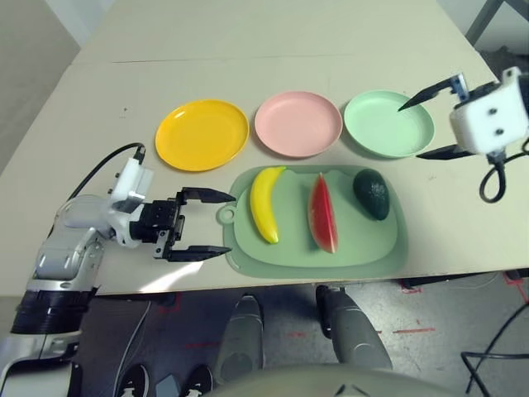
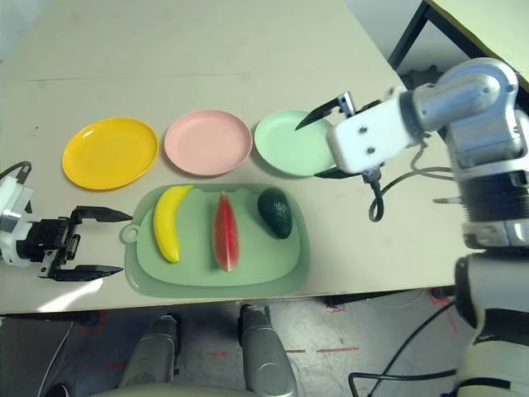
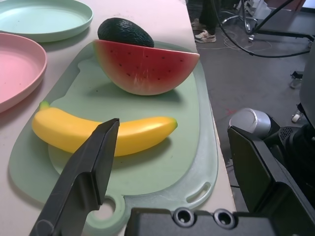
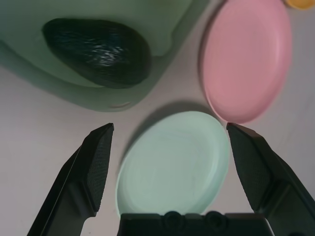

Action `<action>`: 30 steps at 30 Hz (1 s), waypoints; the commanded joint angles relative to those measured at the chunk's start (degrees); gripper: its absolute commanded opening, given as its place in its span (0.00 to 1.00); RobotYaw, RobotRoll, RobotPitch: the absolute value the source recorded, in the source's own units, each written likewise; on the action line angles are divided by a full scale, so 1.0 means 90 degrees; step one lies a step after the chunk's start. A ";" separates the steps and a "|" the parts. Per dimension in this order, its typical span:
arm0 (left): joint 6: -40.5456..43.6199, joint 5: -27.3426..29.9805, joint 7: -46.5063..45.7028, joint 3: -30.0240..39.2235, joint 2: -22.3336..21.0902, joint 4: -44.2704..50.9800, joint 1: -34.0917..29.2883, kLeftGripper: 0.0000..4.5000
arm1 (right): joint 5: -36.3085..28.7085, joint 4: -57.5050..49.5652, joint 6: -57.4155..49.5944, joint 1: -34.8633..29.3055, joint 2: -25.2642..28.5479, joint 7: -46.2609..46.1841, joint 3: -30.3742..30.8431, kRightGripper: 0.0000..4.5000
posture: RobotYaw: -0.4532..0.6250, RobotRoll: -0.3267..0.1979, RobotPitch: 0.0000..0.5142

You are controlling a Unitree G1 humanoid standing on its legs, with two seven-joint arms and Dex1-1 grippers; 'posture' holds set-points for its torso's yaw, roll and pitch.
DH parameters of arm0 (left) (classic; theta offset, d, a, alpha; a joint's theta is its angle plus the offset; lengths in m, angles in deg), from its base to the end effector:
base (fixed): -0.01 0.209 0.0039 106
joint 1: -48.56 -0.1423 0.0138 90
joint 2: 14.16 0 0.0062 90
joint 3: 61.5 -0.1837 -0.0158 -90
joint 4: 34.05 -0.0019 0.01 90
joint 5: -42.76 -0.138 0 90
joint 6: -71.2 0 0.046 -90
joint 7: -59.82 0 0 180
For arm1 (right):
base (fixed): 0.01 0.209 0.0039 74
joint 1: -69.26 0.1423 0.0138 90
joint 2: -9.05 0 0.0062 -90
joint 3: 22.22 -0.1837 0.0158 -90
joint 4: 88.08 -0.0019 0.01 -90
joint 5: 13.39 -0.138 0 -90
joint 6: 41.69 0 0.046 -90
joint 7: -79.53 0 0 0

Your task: Place the fruits into color-matched plates.

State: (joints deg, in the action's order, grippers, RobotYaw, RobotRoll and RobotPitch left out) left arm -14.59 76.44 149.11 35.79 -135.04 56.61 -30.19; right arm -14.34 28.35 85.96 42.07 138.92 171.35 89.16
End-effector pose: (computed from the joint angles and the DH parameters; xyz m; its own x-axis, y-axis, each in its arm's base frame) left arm 0.2304 0.2925 0.1653 0.0991 -0.9740 -0.2037 0.9744 0.0536 0.2182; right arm 0.2932 -0.2343 0.3187 0.3432 0.5174 -0.7839 -0.4958 -0.6091 -0.6190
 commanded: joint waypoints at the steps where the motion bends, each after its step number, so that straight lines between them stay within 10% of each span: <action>1: -0.0142 -0.0231 0.0107 -0.0168 -0.0049 -0.0160 0.0075 1.00 | -0.0033 0.0023 0.0394 0.0184 -0.0243 0.0075 0.0532 1.00 | 0.31 0.62 0.37; 30: -0.0375 -0.0505 0.0164 -0.0377 -0.0171 -0.0236 0.0276 1.00 | 0.0281 0.1494 0.1495 0.0302 -0.1209 0.0075 0.1466 1.00 | 0.36 0.62 0.47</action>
State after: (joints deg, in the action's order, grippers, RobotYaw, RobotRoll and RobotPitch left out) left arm -17.43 72.32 150.24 32.17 -136.05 53.71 -26.91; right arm -12.56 41.29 98.64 44.35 128.33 171.46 101.01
